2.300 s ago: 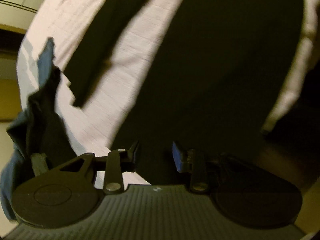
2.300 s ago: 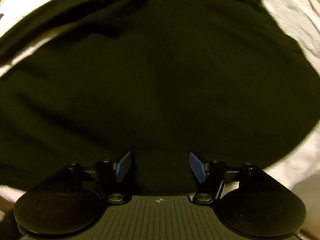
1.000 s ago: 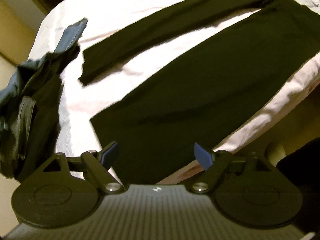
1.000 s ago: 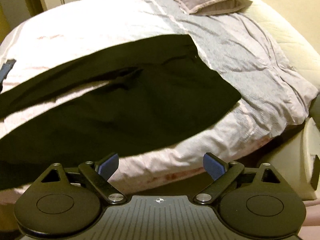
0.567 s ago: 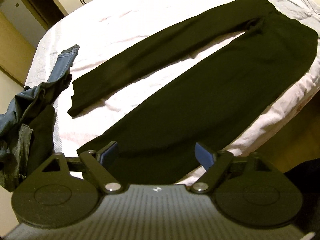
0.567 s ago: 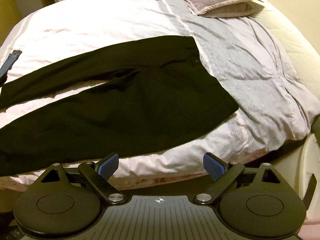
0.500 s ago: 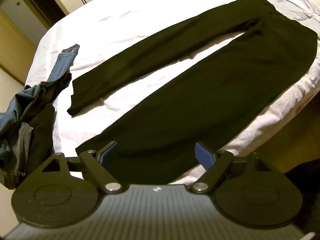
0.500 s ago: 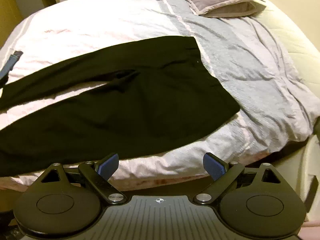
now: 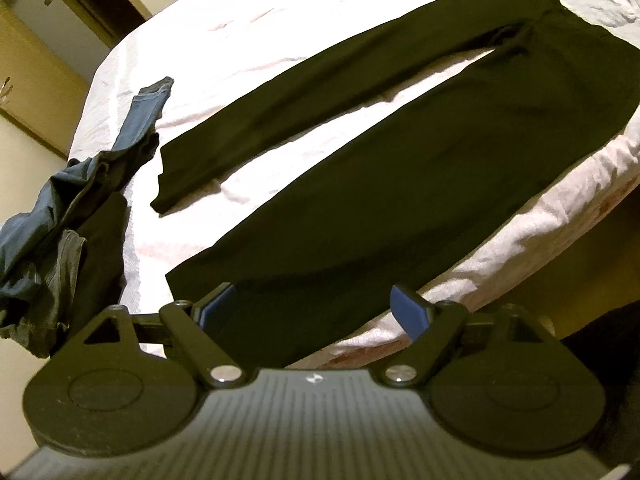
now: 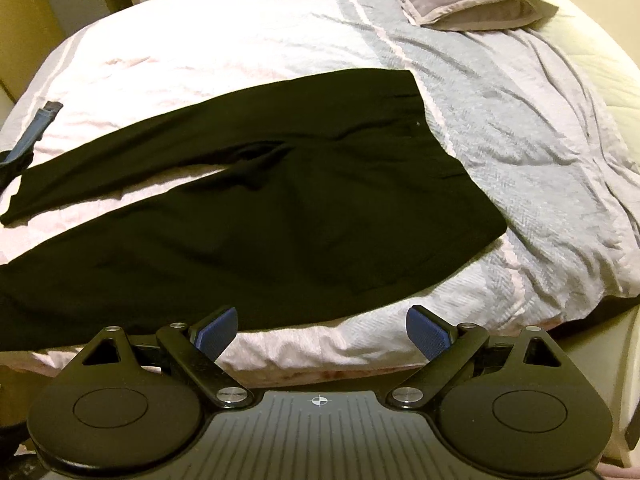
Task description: Fold clothes
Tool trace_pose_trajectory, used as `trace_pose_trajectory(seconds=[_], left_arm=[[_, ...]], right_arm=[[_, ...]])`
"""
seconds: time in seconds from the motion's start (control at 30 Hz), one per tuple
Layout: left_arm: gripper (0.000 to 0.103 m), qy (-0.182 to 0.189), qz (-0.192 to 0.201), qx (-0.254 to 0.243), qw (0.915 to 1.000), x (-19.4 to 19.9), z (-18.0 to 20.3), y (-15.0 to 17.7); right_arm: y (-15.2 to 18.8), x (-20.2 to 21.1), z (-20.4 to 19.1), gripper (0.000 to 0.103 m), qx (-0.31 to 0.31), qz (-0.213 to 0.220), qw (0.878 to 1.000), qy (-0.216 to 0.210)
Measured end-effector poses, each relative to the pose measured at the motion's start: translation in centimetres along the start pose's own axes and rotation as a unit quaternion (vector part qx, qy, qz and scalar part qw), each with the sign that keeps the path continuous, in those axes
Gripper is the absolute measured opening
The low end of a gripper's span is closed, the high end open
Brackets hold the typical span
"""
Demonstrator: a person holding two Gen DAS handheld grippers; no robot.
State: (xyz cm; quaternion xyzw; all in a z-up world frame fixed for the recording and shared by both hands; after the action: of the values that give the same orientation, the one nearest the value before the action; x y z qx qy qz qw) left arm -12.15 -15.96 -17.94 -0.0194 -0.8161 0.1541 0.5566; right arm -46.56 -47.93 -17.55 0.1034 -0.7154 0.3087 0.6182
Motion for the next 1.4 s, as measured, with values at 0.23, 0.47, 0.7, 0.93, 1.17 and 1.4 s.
trace_pose_trajectory(seconds=[0.23,0.47,0.7,0.93,1.17,1.4], left_arm=[[0.082,-0.009,0.005,0.003,0.9999,0.0,0.5,1.2],[0.082,-0.063,-0.002,-0.074,0.9952,-3.7,1.5,4.8],[0.079,-0.11,0.005,-0.201,0.9735,-9.8,3.7,7.9],[0.067,-0.104,0.032,-0.238,0.9652,-16.1,5.2,8.0],[0.054,-0.14,0.069,-0.295,0.9425,-18.4,5.0,8.1],[0.019,-0.166,0.069,-0.351,0.9189,-19.7,2.7,9.0]], right_arm=[[0.3,-1.3,0.0,0.094,0.015,-0.006,0.999,-0.027],[2.5,-6.7,-1.9,0.094,0.17,-0.004,0.985,0.038],[3.7,-10.7,-5.0,0.094,0.27,0.025,0.959,0.079],[3.8,-13.4,-7.9,0.094,0.305,0.034,0.947,0.095],[4.7,-14.7,-10.3,0.094,0.312,0.012,0.944,0.103],[5.2,-15.1,-10.1,0.094,0.324,0.026,0.934,0.145]])
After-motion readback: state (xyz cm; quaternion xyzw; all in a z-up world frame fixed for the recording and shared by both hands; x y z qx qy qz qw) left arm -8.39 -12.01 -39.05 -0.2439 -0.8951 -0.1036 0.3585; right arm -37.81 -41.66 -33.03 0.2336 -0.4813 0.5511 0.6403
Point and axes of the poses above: each gripper's, at about its wrist camera, not at the fingertips, and x roughly against the way its jaws point, z to its right, y to its underside, the point moved 7 cm from there along -x, roughly the way its jaws point, and after that the axes turned 5 degrees about -z, right-handed, at the moved point
